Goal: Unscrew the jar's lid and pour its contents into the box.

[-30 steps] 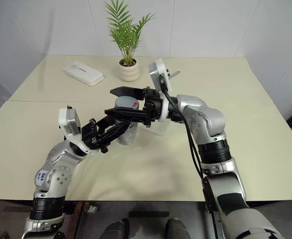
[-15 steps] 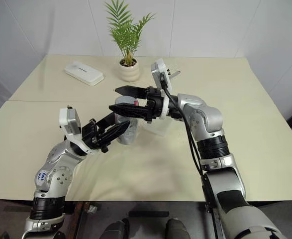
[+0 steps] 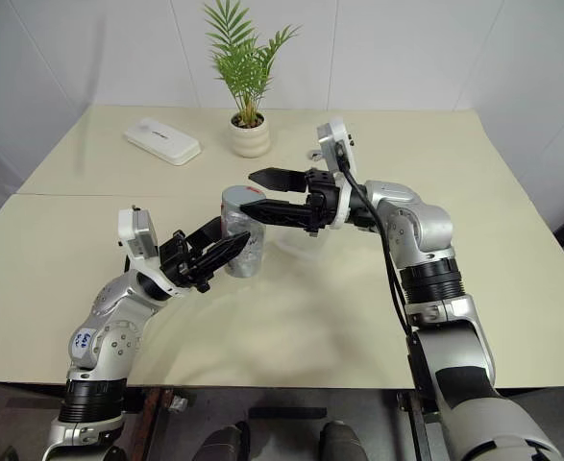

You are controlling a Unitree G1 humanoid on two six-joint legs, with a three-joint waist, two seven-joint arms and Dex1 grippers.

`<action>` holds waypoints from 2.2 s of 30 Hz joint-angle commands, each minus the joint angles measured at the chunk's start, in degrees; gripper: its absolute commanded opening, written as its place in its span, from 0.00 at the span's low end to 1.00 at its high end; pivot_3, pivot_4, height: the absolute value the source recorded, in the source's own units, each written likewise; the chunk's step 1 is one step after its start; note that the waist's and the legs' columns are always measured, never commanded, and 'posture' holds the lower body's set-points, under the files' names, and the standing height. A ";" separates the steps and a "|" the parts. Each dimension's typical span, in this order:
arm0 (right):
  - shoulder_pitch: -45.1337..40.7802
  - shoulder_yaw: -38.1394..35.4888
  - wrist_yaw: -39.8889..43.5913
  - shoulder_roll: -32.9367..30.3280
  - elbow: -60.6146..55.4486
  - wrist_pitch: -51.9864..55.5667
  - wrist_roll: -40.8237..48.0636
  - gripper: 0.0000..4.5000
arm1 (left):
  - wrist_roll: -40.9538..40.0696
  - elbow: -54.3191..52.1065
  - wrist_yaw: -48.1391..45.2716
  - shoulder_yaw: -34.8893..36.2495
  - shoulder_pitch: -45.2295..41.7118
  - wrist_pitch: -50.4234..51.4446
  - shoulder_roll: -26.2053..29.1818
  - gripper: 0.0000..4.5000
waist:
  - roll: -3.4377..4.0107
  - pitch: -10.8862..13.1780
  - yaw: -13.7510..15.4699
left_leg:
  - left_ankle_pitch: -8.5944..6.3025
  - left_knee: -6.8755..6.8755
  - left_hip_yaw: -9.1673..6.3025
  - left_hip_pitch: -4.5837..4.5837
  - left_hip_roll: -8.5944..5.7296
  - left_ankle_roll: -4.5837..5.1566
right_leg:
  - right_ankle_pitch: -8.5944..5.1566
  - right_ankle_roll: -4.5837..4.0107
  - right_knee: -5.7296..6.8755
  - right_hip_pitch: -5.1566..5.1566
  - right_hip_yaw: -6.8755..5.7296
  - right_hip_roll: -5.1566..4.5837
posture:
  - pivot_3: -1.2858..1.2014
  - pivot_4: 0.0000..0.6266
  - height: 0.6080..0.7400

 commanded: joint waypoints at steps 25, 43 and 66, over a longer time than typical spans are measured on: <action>-1.23 -2.22 -4.77 4.71 -8.82 5.10 3.15 0.99 | -0.96 -3.84 -1.83 -0.42 -0.52 -0.78 0.23 0.43 | 0.00 0.00 -0.03 | 0.00 0.01 0.01 0.00 0.00 0.00 | 0.00 0.00 0.00 0.00 0.02 0.00 | 0.52 0.24 1.00; -2.25 -0.80 -5.03 5.46 -5.81 2.30 0.28 0.99 | -1.01 -4.27 -1.47 -0.48 -0.39 -0.56 0.37 0.43 | 0.00 0.00 -0.03 | 0.00 0.00 0.01 0.00 0.00 0.00 | 0.00 0.00 0.00 0.00 0.02 0.00 | 0.52 0.24 1.00; -0.20 -4.19 0.21 1.69 -1.35 2.32 2.79 0.99 | -1.36 -3.79 -1.49 0.00 -0.21 -0.45 1.50 0.43 | 0.00 0.00 0.00 | -0.01 0.01 0.02 0.00 0.00 0.01 | 0.00 0.00 -0.01 0.00 0.02 0.00 | 0.52 0.24 1.00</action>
